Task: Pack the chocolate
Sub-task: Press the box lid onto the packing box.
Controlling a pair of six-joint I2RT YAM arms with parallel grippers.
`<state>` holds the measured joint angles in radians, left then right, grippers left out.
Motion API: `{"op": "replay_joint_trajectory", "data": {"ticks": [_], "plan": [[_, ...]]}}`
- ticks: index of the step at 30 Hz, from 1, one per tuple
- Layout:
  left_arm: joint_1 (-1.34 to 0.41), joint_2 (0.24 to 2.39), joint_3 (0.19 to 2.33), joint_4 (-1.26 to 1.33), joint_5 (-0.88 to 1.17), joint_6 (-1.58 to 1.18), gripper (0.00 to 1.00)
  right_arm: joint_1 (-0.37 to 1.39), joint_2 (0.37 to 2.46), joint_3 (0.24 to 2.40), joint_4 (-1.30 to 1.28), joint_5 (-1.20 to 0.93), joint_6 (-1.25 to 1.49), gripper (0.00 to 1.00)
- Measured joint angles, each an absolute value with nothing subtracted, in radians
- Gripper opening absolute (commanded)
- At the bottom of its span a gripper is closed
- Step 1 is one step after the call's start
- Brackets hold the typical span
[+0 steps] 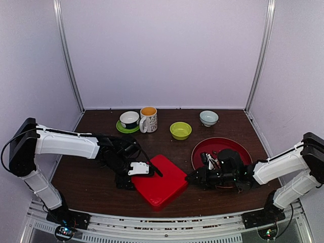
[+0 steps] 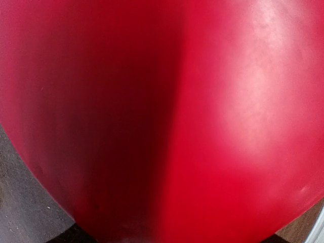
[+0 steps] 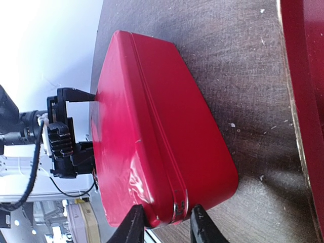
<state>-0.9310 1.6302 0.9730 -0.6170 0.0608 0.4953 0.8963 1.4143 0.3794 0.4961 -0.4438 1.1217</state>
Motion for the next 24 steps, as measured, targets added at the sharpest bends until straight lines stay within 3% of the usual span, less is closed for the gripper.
{"op": "replay_joint_trajectory", "data": {"ticks": [24], "plan": [[-0.93,1.65,0.986,-0.66,-0.006,0.473,0.82,0.877,1.542,0.352,0.753,-0.449,1.187,0.14]]}}
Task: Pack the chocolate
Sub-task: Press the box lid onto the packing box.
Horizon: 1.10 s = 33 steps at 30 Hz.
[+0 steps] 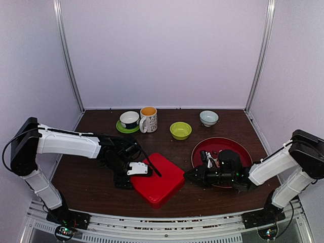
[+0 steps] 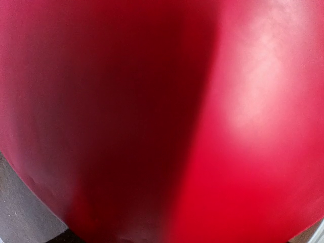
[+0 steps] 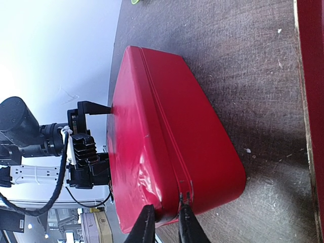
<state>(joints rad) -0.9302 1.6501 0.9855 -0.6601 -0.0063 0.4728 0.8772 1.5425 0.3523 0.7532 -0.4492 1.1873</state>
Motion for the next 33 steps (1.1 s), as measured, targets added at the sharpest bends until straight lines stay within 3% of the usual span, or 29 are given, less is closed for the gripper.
{"op": "replay_joint_trajectory", "data": {"ticks": [9,16,27,33], "plan": [[-0.93,1.655,0.987,-0.661,-0.014,0.472,0.85,0.877,1.505,0.361,0.706,-0.449,1.177,0.16],[-0.94,1.656,0.987,-0.631,-0.007,0.453,0.87,0.888,1.421,0.412,0.483,-0.449,1.124,0.18],[-0.975,1.605,0.952,-0.423,0.067,0.395,0.87,0.898,1.321,0.424,0.336,-0.478,1.077,0.2],[-0.977,1.593,0.936,-0.398,0.078,0.367,0.88,0.897,1.283,0.437,0.324,-0.478,1.065,0.33]]}}
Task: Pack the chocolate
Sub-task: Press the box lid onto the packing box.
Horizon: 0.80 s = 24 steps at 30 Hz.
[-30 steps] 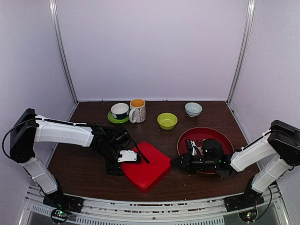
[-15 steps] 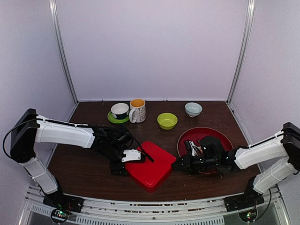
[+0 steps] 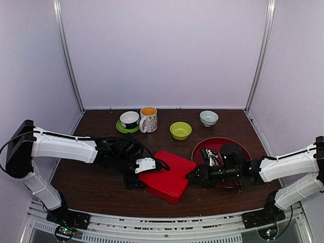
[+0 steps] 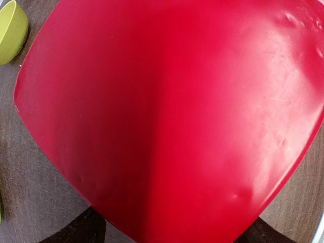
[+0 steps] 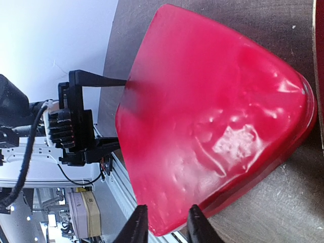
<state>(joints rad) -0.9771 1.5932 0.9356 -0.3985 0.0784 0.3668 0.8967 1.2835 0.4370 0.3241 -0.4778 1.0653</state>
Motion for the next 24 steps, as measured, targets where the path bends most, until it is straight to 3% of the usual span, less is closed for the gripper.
{"op": "replay_joint_trajectory", "data": {"ticks": [5,11,24], "plan": [[-0.979,1.576,0.918,-0.381,0.083,0.342,0.88,0.897,1.217,0.439,0.281,-0.461,1.043,0.45],[-0.981,1.553,0.904,-0.363,0.086,0.319,0.88,0.897,1.141,0.39,0.286,-0.436,1.056,0.68],[-0.982,1.547,0.886,-0.339,0.093,0.278,0.88,0.941,1.271,0.309,0.493,-0.427,1.16,0.71]]}}
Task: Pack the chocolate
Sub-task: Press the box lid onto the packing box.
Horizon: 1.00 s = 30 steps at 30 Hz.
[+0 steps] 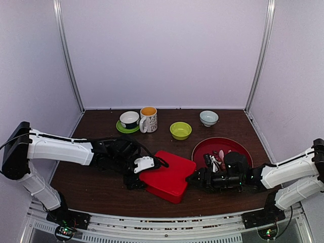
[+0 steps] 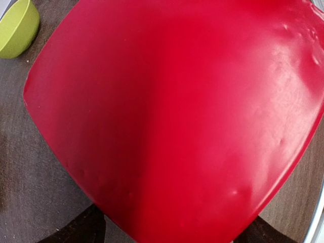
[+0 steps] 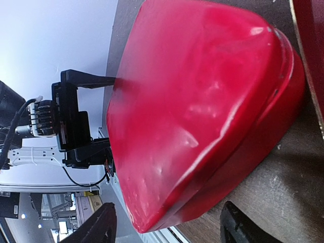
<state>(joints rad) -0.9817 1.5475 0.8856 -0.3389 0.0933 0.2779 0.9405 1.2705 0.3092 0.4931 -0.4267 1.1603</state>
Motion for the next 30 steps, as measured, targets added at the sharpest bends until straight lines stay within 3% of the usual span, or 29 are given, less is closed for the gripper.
{"op": "replay_joint_trajectory", "data": {"ticks": [15,30], "plan": [[-0.986,1.549,0.836,-0.265,0.095,0.189,0.92,1.003,1.441,0.308,0.749,-0.428,1.273,0.72],[-1.012,1.566,0.786,-0.149,-0.01,0.06,0.95,1.031,1.46,0.307,0.866,-0.434,1.355,0.64]]}}
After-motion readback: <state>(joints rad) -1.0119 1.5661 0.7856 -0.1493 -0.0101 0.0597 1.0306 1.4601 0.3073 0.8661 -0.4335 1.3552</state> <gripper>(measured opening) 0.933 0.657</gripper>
